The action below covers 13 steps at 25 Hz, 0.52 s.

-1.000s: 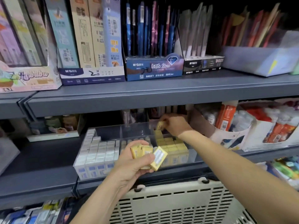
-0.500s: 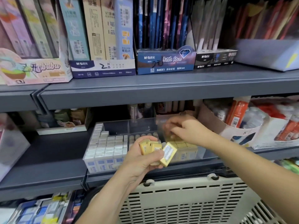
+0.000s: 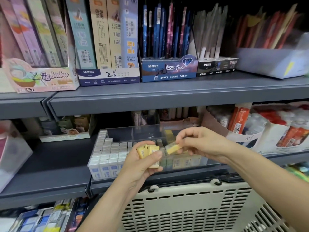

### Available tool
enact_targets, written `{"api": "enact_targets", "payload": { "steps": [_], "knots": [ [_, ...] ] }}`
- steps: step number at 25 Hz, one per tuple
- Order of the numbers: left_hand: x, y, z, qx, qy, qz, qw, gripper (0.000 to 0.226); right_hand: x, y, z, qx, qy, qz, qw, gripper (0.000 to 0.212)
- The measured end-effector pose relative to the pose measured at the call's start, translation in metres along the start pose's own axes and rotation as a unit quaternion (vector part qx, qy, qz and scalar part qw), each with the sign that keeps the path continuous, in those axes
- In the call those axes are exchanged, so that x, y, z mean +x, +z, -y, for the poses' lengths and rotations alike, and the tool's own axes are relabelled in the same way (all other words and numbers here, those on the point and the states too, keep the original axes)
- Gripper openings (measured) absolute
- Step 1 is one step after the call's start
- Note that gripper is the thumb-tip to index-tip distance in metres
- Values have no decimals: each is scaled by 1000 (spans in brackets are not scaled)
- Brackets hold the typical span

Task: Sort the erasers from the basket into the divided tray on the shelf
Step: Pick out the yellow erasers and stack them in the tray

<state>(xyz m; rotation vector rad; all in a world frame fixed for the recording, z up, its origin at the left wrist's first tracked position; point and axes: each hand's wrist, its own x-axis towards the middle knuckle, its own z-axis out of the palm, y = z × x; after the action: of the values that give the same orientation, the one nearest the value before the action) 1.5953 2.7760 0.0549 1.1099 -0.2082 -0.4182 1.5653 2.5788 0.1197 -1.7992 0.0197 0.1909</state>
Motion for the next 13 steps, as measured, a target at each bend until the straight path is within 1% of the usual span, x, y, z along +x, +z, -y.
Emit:
{"api": "enact_targets", "payload": {
  "steps": [2, 3, 4, 5, 6, 7, 8, 9, 10, 11, 13],
  "knots": [
    [1, -3, -1, 3, 3, -8, 1000, 47, 5, -4, 0, -40, -20, -37, 998, 11],
    [1, -3, -1, 9, 4, -6, 1000, 44, 10, -6, 2, -56, -30, -62, 996, 16],
    [0, -3, 0, 18, 5, -3, 1000, 40, 17, -9, 4, -82, -40, -92, 992, 25],
    [0, -2, 0, 25, 7, -2, 1000, 38, 27, -14, 6, -124, -48, -128, 983, 32],
    [0, -1, 0, 30, 8, -2, 1000, 36, 38, -19, 9, -186, -54, -166, 967, 34],
    [0, -1, 1, 33, 9, -3, 999, 35, 50, -23, 12, -269, -58, -197, 941, 32],
    [0, -1, 1, 34, 8, -5, 999, 33, 61, -26, 13, -363, -66, -217, 904, 27],
    [0, -1, 1, 35, 7, -7, 999, 31, 71, -28, 11, -438, -77, -223, 867, 23],
    [0, -1, 1, 38, 5, -8, 999, 30, 81, -28, 8, -482, -86, -218, 844, 20],
    [-1, -1, 1, 43, 3, -9, 999, 31, 91, -27, 2, -499, -91, -204, 838, 19],
    [-1, 0, 2, 53, 2, -8, 999, 32, 108, -25, -12, -494, -88, -175, 847, 22]
  ]
}}
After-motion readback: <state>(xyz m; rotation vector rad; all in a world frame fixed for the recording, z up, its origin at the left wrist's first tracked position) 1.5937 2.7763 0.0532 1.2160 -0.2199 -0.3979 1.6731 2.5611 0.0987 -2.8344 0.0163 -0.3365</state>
